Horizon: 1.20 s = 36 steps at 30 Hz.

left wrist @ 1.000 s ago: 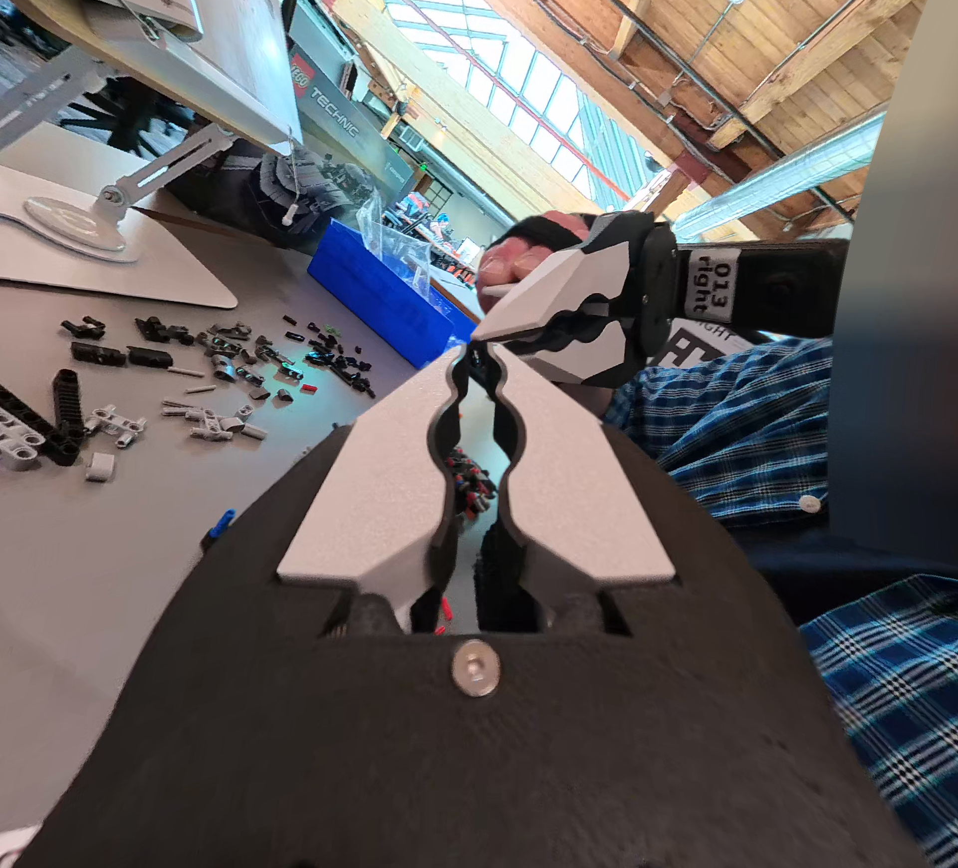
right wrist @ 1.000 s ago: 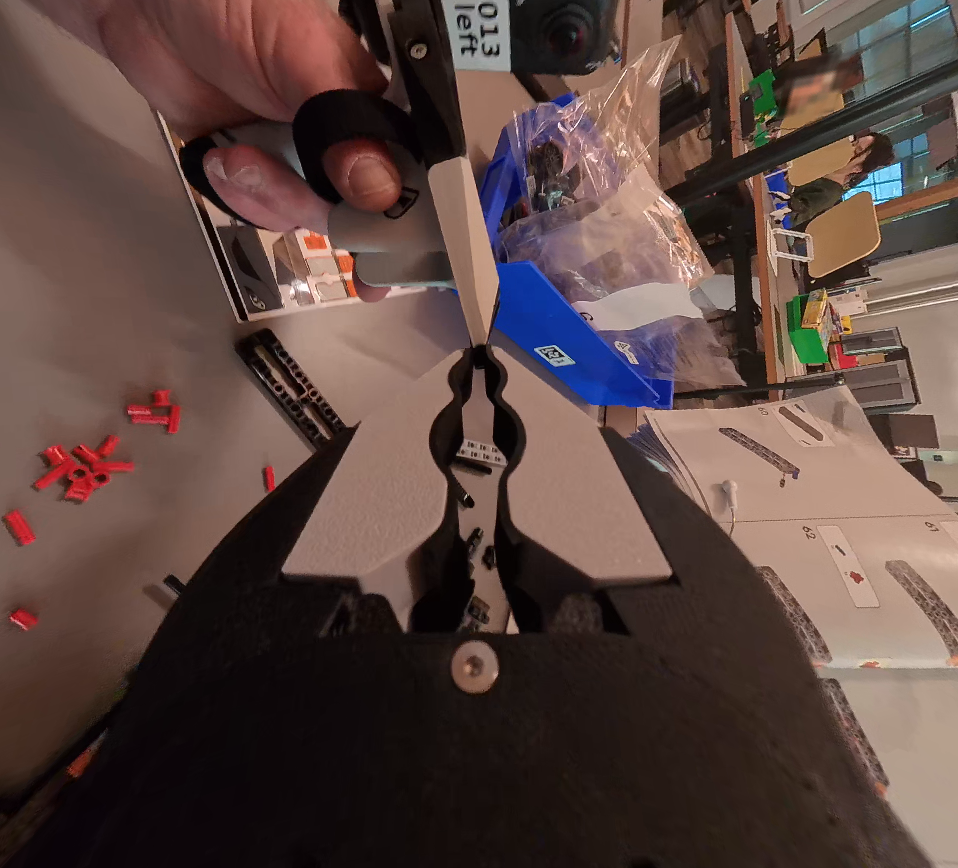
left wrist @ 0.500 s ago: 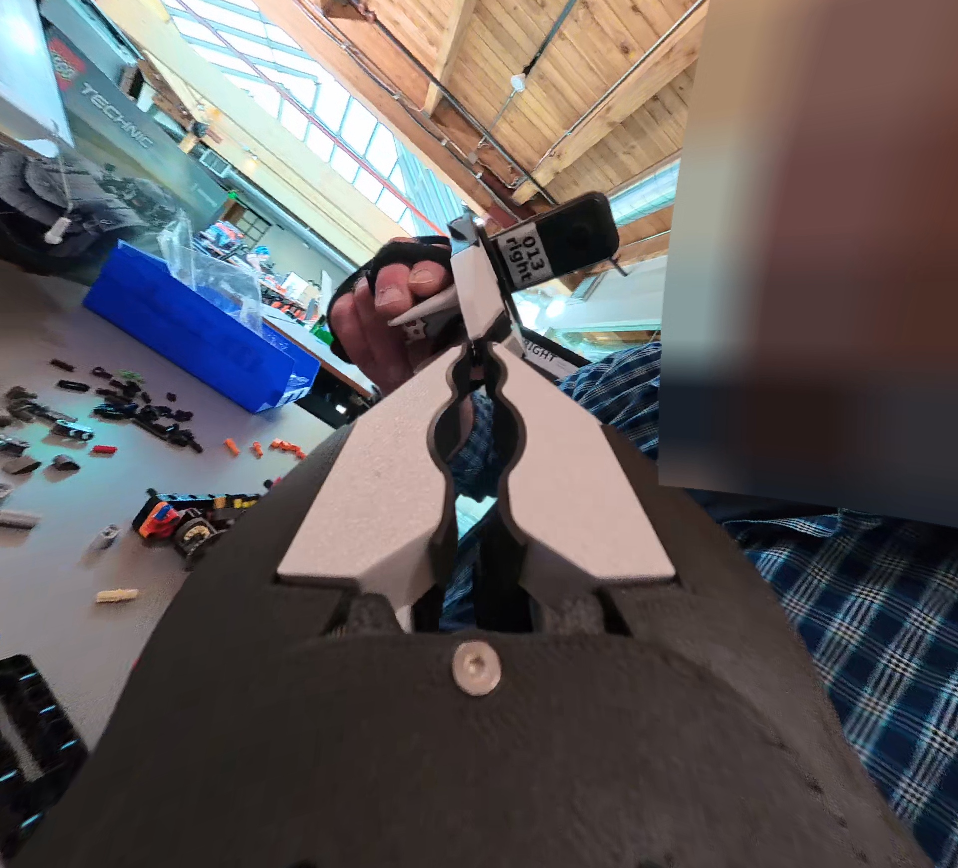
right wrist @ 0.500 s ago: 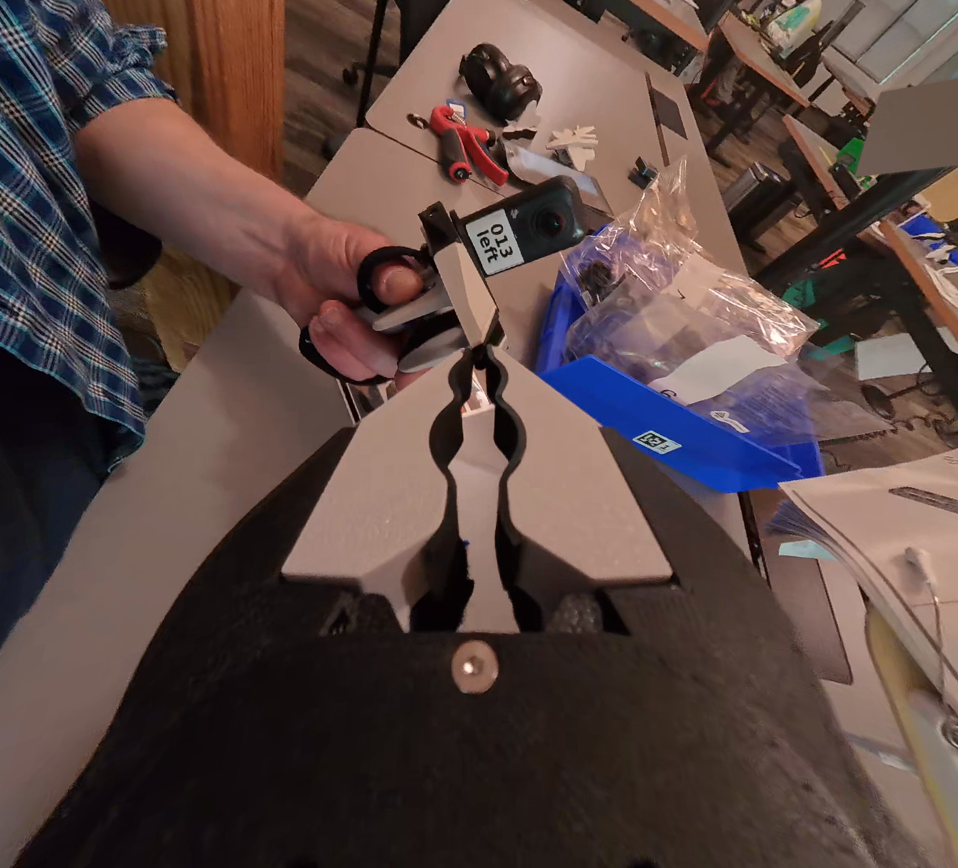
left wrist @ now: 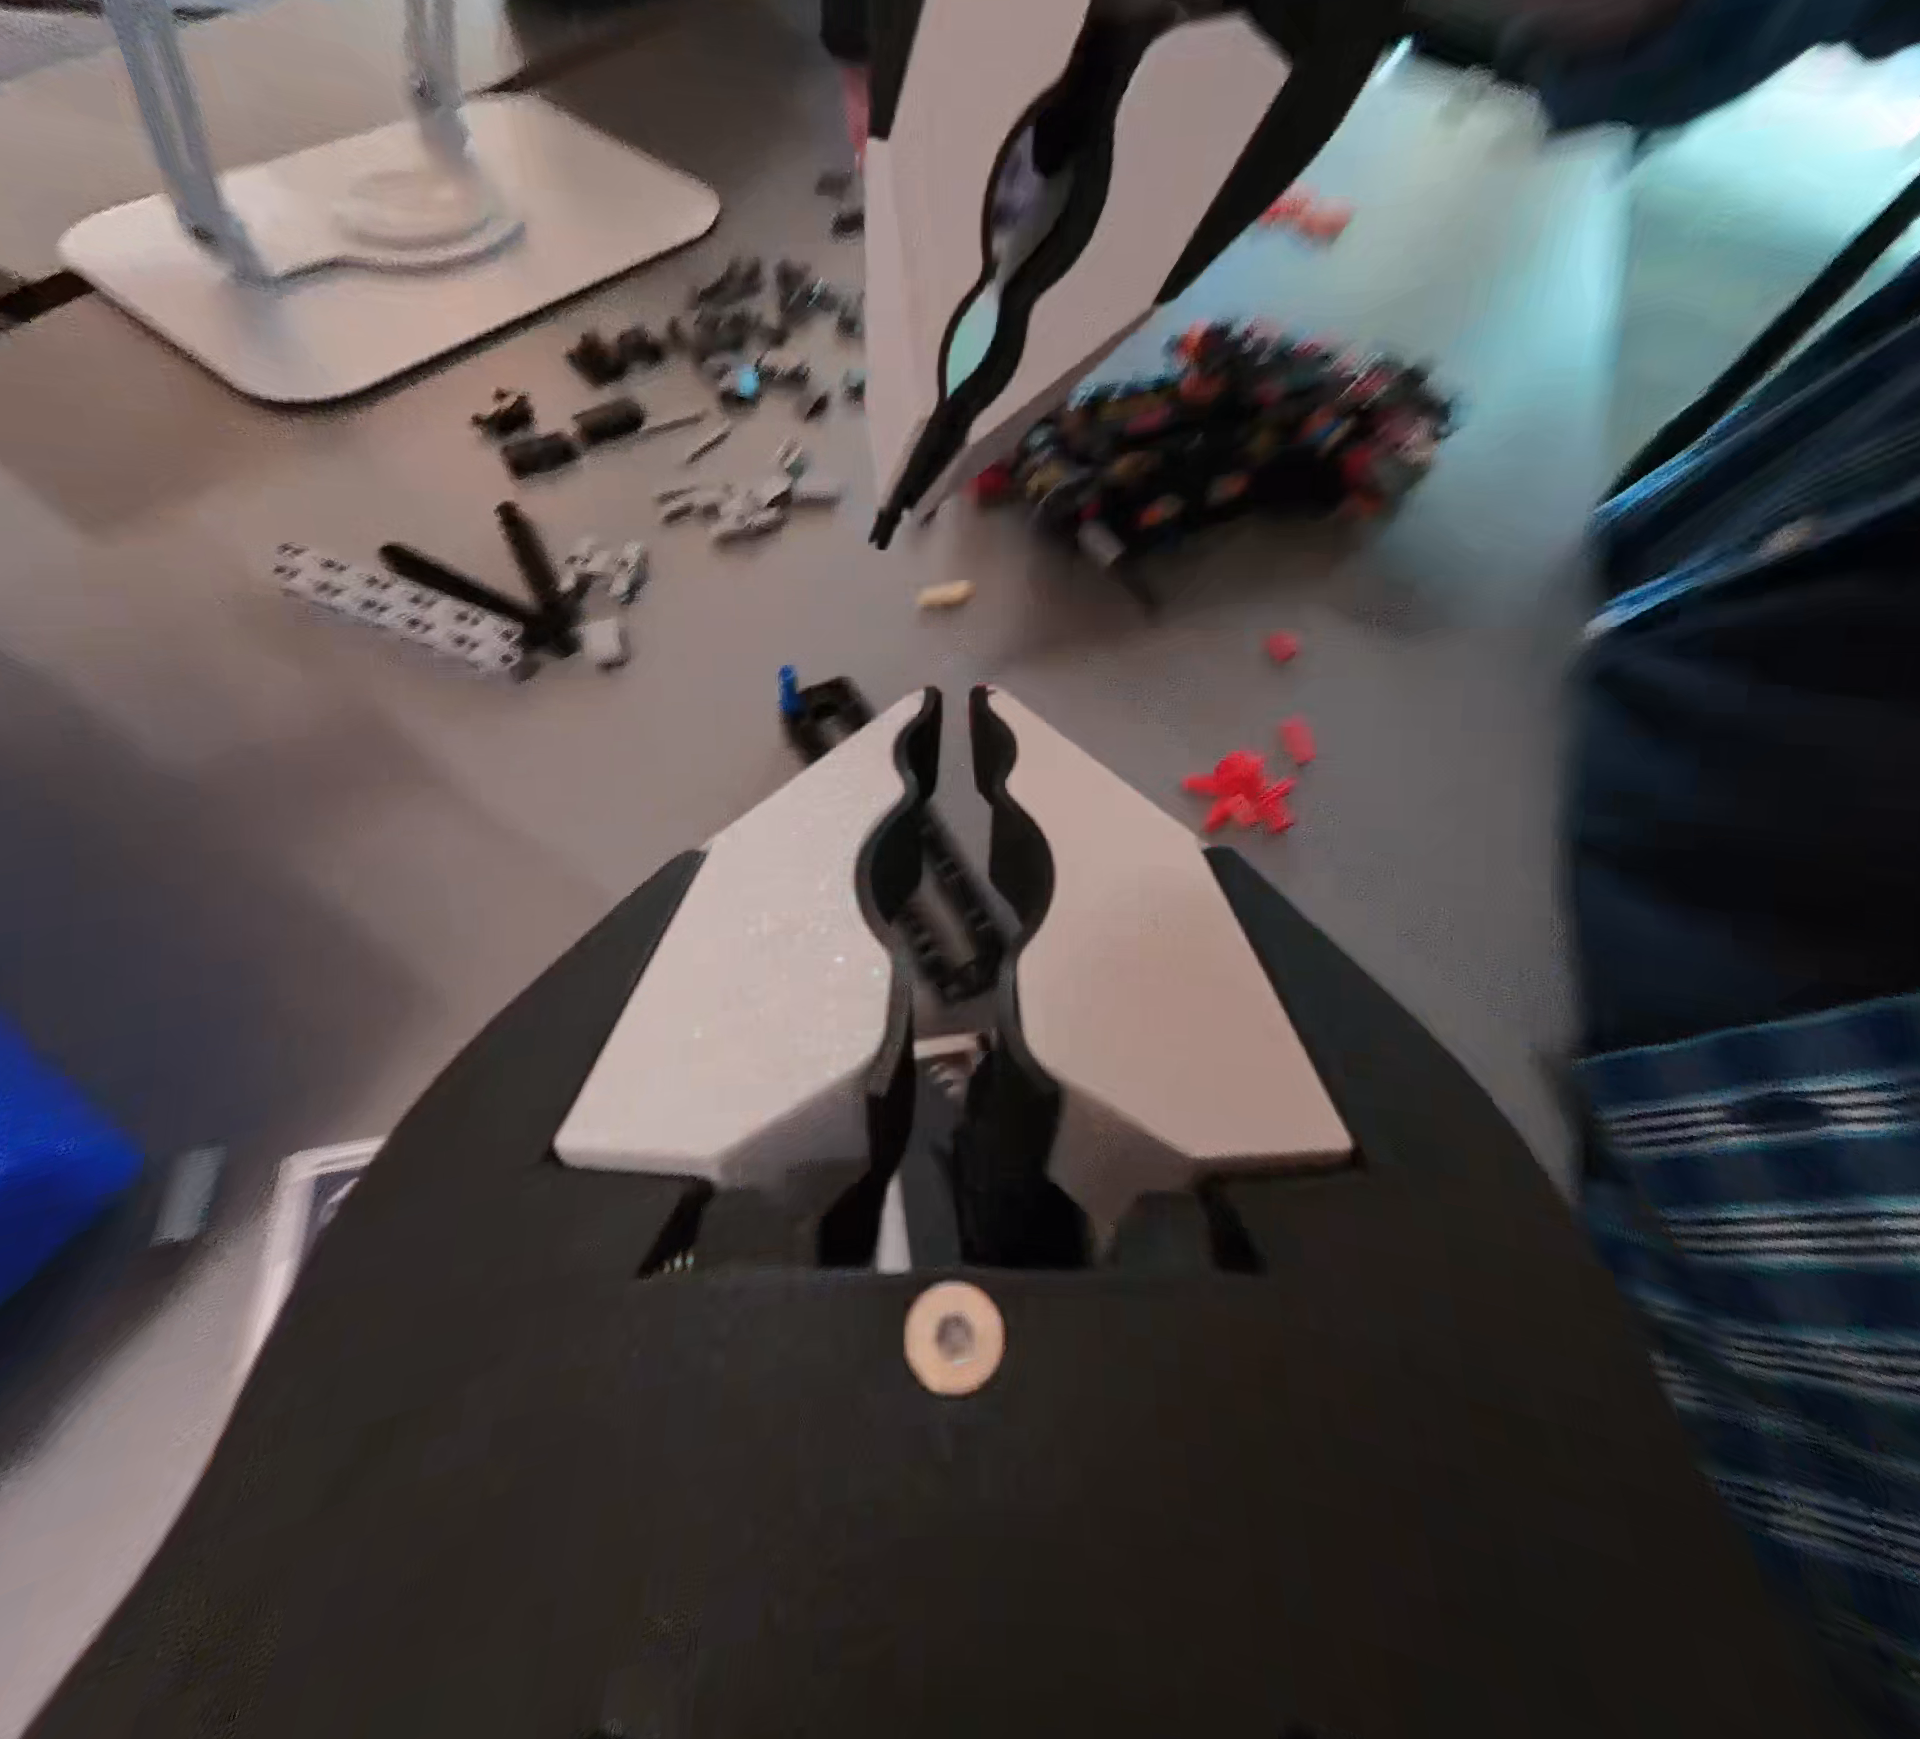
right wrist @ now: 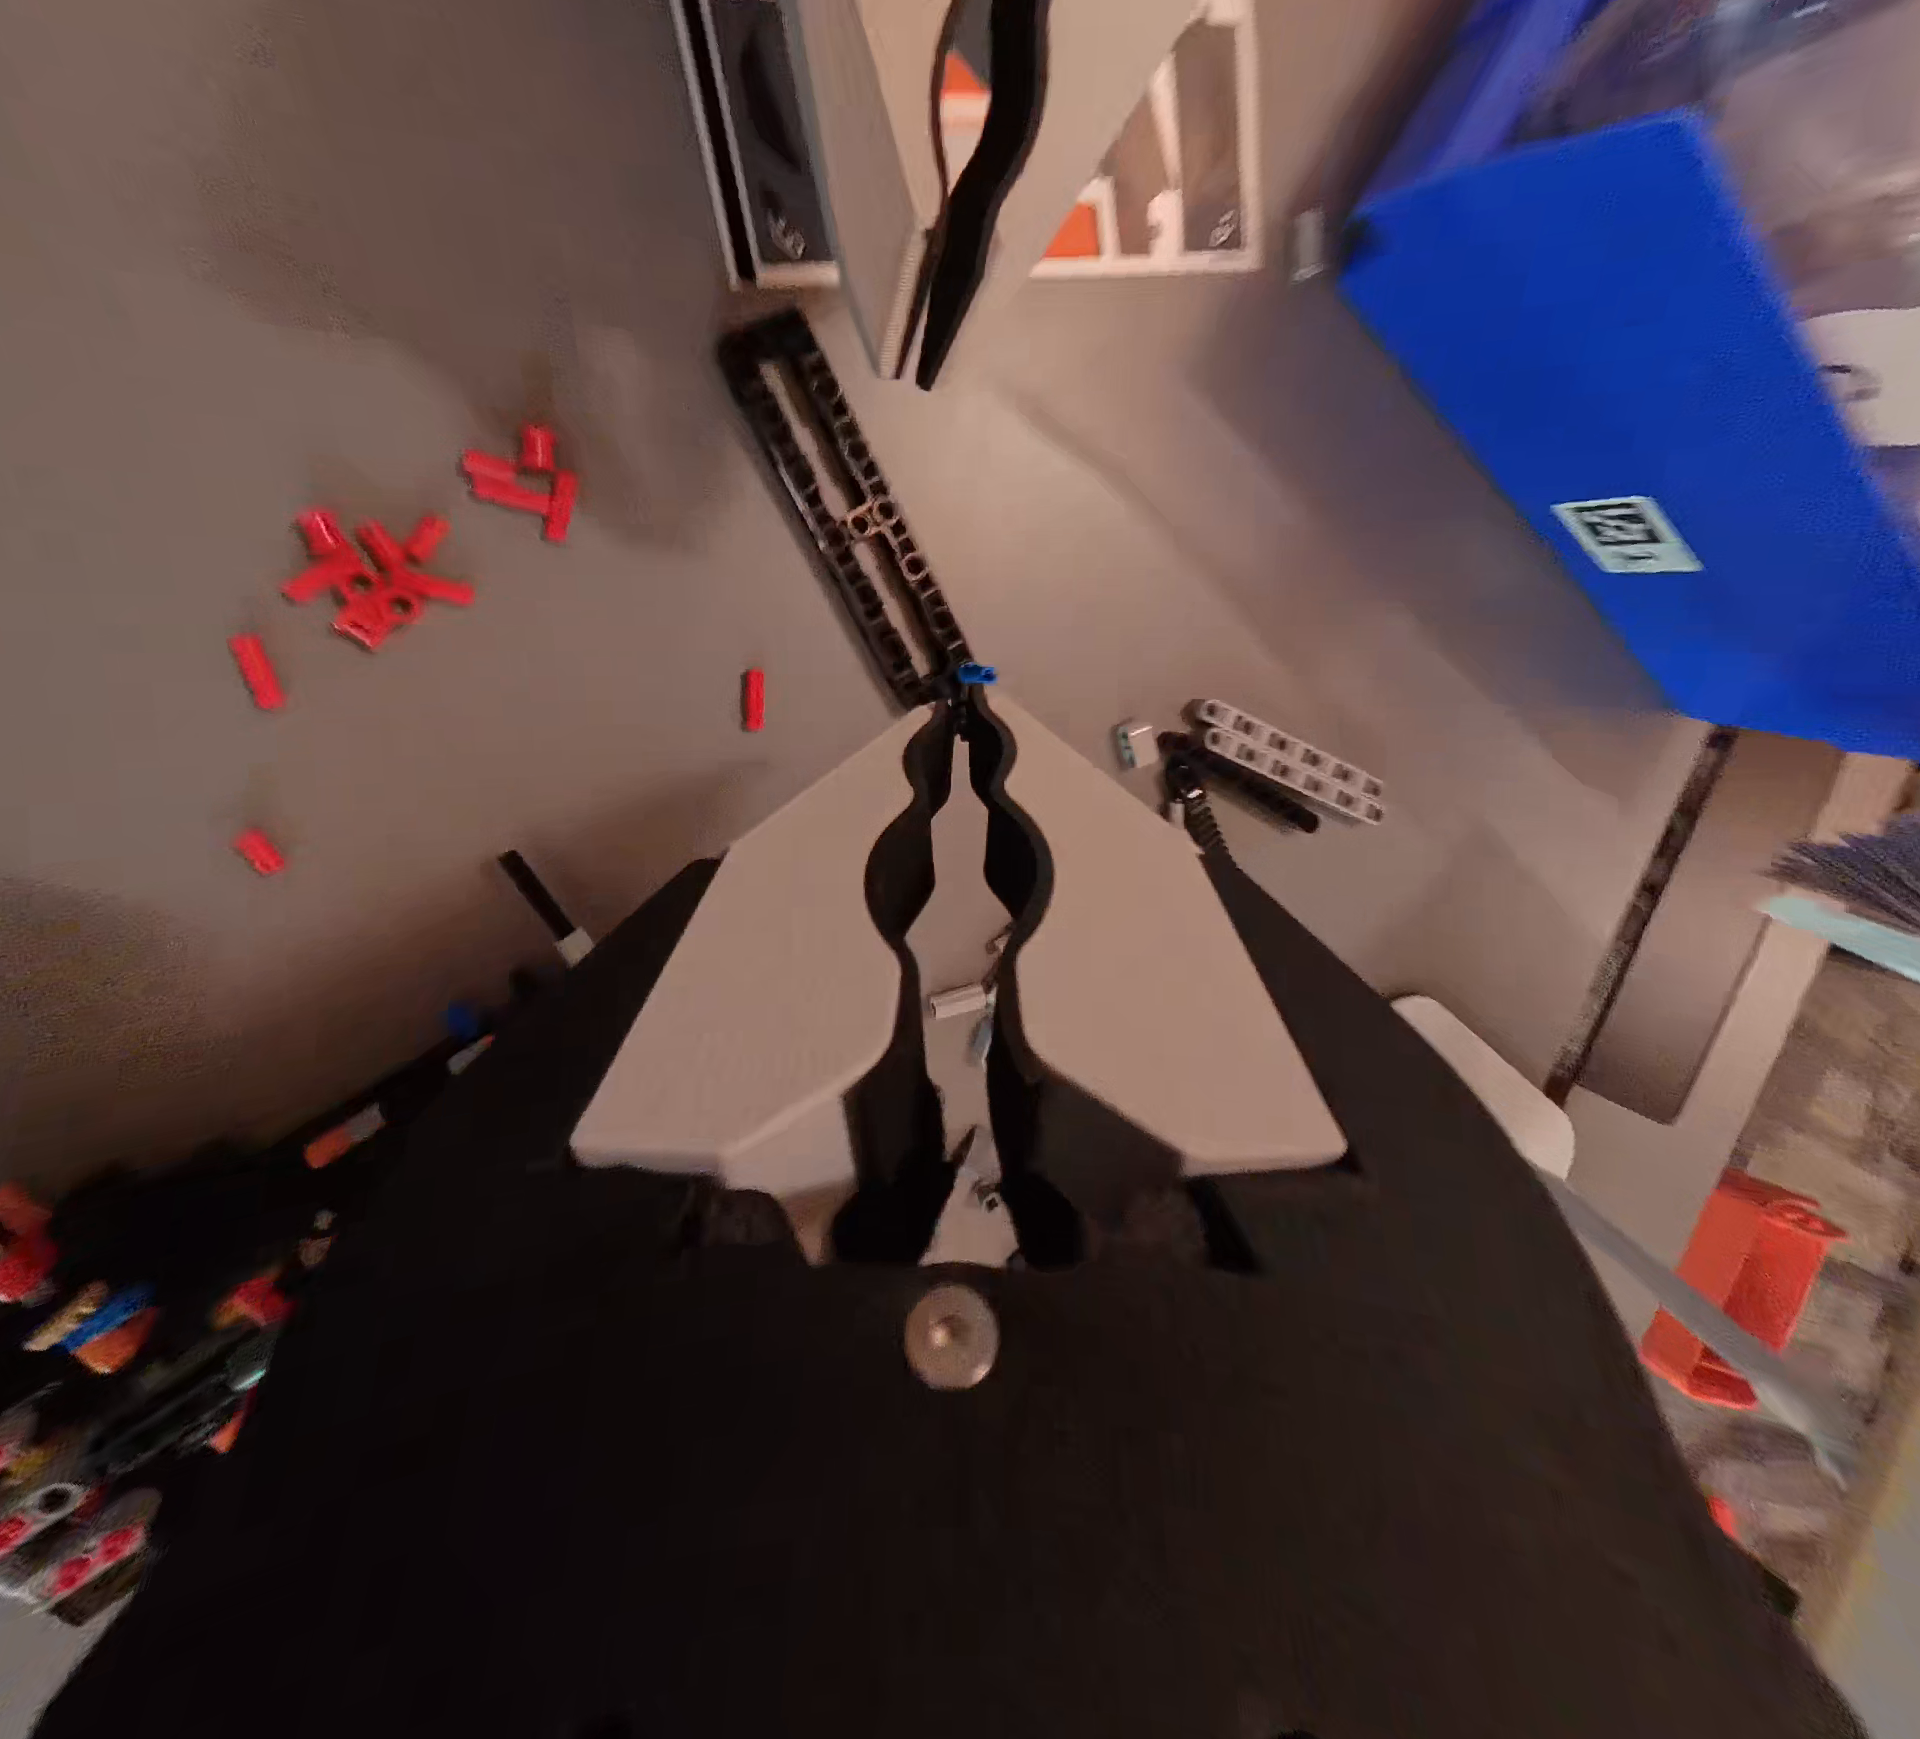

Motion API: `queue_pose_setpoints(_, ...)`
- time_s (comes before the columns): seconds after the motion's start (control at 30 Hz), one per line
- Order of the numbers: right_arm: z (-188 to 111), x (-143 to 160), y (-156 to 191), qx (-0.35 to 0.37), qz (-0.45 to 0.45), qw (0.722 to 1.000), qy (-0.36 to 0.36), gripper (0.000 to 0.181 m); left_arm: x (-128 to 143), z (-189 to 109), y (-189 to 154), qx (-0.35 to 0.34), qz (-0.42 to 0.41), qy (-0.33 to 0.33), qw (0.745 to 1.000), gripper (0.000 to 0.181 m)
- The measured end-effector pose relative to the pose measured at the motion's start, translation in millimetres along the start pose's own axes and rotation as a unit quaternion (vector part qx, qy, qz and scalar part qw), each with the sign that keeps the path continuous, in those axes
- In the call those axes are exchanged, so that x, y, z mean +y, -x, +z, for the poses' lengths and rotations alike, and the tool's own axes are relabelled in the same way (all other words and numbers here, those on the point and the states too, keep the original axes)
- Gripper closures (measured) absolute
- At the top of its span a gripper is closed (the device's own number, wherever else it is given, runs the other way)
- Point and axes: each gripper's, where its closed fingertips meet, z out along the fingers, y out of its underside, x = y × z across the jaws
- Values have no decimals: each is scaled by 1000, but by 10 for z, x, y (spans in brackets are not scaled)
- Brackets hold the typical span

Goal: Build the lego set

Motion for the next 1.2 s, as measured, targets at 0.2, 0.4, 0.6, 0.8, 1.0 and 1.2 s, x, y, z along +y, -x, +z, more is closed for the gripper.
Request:
queue_pose_setpoints(0.2,361,248,58,-47,-17,998,42,181,326,265,93,-53,60,83,993,181)
queue_pose_setpoints(0.4,504,298,114,-90,10,996,27,181,601,402,130,-65,83,142,984,181)
queue_pose_setpoints(0.6,534,271,100,-108,27,994,10,181,647,431,133,-60,71,141,986,181)
queue_pose_setpoints(0.8,550,271,110,-119,28,992,17,181,650,433,131,-61,72,141,985,181)
queue_pose_setpoints(1.0,647,366,216,-142,14,988,53,181,653,435,130,-60,72,141,986,181)
queue_pose_setpoints(1.2,495,263,177,-169,62,984,16,181,653,436,128,-61,71,140,986,181)
